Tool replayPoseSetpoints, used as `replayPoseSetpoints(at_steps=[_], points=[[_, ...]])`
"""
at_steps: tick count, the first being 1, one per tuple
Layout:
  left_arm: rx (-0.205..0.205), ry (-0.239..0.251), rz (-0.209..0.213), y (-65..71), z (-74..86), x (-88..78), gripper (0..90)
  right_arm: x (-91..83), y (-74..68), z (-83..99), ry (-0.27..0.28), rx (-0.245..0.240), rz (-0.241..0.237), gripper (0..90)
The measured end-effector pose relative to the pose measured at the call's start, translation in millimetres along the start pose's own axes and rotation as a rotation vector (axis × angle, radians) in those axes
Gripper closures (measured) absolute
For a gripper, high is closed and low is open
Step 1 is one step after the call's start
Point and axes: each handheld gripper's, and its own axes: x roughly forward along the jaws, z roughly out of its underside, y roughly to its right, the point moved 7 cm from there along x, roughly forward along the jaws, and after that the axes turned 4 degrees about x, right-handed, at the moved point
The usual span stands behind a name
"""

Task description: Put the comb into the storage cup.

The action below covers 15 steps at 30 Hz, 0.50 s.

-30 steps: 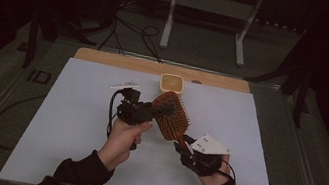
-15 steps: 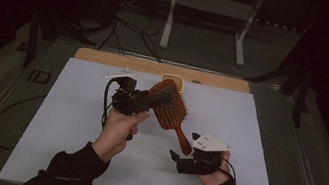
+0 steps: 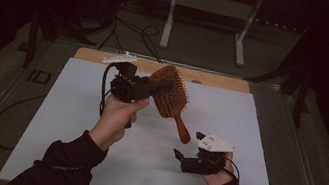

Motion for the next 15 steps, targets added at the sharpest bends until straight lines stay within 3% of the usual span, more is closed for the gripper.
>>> replayPoseSetpoints(at_steps=[15], points=[[0.052, 0.029, -0.074, -11.1, -44.4, 0.3, 55.1, -5.2, 1.9, -1.3, 0.034, 0.004, 0.014, 9.2]])
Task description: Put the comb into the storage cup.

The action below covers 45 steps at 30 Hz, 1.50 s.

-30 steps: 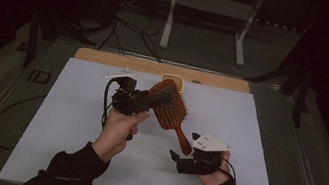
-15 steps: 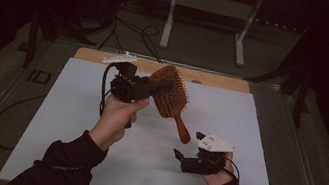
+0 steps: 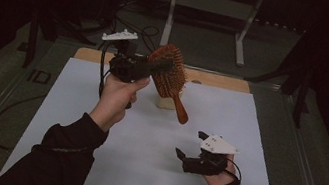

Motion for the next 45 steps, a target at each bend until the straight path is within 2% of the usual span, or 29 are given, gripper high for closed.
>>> replayPoseSetpoints(at_steps=[6, 8, 10, 20, 25, 31, 32, 36, 42, 45], points=[[-0.004, 0.020, -0.026, -9.6, -14.4, 4.2, 55.1, -0.2, 0.7, 0.5, 0.002, 0.001, -0.001, 9.2], [-0.011, 0.027, -0.038, -13.7, -18.9, 6.1, 55.1, -0.2, 0.8, 0.5, 0.005, -0.013, -0.004, 9.2], [-0.003, 0.028, -0.051, -16.8, -22.8, 8.5, 55.1, -0.7, 0.0, 0.3, 0.005, -0.006, -0.004, 9.3], [-0.007, 0.048, -0.113, -36.4, -35.9, 18.5, 55.1, -1.7, 0.7, 1.1, 0.001, -0.013, -0.021, 9.3], [-0.022, 0.068, -0.148, -46.3, -41.1, 24.7, 55.1, -2.7, 0.4, 0.3, 0.008, 0.007, -0.021, 9.3], [-0.023, 0.067, -0.187, -57.4, -41.3, 34.6, 55.1, -4.1, 1.9, 0.3, 0.010, 0.000, -0.024, 9.3], [-0.022, 0.071, -0.188, -59.3, -41.3, 35.9, 55.1, -4.0, 1.3, 0.4, 0.009, 0.013, -0.025, 9.3], [-0.027, 0.081, -0.219, -68.5, -39.4, 41.7, 55.1, -4.4, 2.1, 0.8, 0.007, -0.006, -0.028, 9.3], [-0.001, 0.077, -0.232, -74.7, -32.3, 54.8, 55.0, -5.1, 3.7, 0.8, 0.008, -0.004, -0.031, 9.3], [-0.008, 0.074, -0.242, -78.6, -28.5, 60.5, 55.0, -6.2, 4.5, 0.7, 0.010, 0.006, -0.028, 9.3]])
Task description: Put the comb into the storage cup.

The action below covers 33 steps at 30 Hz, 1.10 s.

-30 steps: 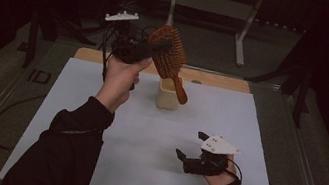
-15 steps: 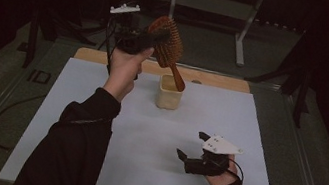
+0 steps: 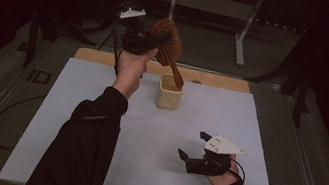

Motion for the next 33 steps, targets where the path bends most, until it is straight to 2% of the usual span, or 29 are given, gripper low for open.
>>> replayPoseSetpoints(at_steps=[4, 7, 9, 20, 24, 33], points=[[0.019, 0.000, -0.028, -3.3, 4.3, 5.4, 55.0, -1.3, 0.9, 0.0, 0.005, -0.010, -0.004, 9.3], [0.004, 0.000, -0.031, -7.0, 7.5, 8.2, 55.0, -1.0, 0.9, 0.4, 0.005, -0.008, -0.007, 9.3], [0.010, -0.004, -0.036, -8.7, 10.4, 10.1, 55.0, -0.5, 0.9, 0.8, 0.003, -0.004, -0.011, 9.3], [-0.039, -0.020, -0.055, -24.0, 32.2, 19.9, 55.0, 0.3, 0.6, 1.9, -0.005, -0.005, -0.015, 9.3], [-0.027, -0.038, -0.064, -25.2, 38.0, 24.0, 55.0, 0.2, 0.8, 1.9, -0.003, -0.007, -0.016, 9.3], [-0.040, -0.065, -0.070, -30.0, 52.0, 32.0, 54.9, 1.0, 1.5, 2.5, -0.003, -0.011, -0.017, 9.3]])
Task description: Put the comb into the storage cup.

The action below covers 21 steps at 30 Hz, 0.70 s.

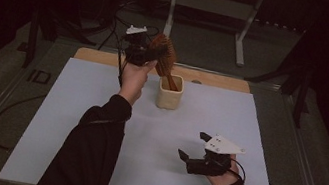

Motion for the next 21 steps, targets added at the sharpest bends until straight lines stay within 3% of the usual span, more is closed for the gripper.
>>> replayPoseSetpoints(at_steps=[21], points=[[-0.028, -0.056, -0.005, -7.0, 25.1, 13.1, 53.9, 1.1, -0.4, 0.7, -0.008, 0.009, 0.000, 9.3]])
